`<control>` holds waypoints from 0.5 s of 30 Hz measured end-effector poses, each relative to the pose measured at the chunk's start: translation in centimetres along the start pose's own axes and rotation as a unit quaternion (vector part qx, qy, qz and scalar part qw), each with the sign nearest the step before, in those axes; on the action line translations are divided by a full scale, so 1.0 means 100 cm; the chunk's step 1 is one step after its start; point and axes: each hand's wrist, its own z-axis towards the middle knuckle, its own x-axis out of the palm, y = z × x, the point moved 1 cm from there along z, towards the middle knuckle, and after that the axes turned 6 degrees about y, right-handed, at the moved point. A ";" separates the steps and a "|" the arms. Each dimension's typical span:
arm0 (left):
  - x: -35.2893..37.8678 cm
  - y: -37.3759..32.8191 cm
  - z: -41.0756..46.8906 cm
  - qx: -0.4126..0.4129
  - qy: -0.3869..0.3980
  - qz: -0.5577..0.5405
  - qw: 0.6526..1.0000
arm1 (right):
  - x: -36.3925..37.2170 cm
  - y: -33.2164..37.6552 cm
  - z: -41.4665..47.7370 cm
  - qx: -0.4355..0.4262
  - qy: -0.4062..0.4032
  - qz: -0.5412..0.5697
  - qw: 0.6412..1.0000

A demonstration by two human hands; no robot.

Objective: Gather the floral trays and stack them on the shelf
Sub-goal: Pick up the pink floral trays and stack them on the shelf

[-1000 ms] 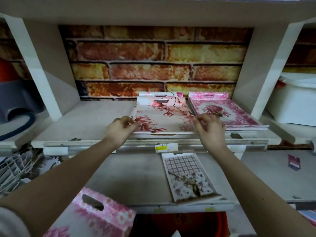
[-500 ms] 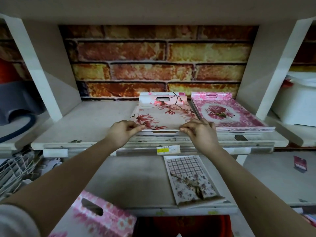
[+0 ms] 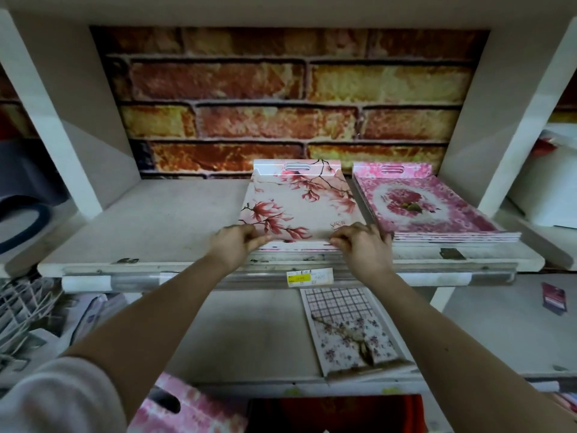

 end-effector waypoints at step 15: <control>0.004 -0.011 -0.004 -0.050 -0.022 0.140 0.989 | -0.004 0.004 -0.003 0.018 0.041 -0.016 0.999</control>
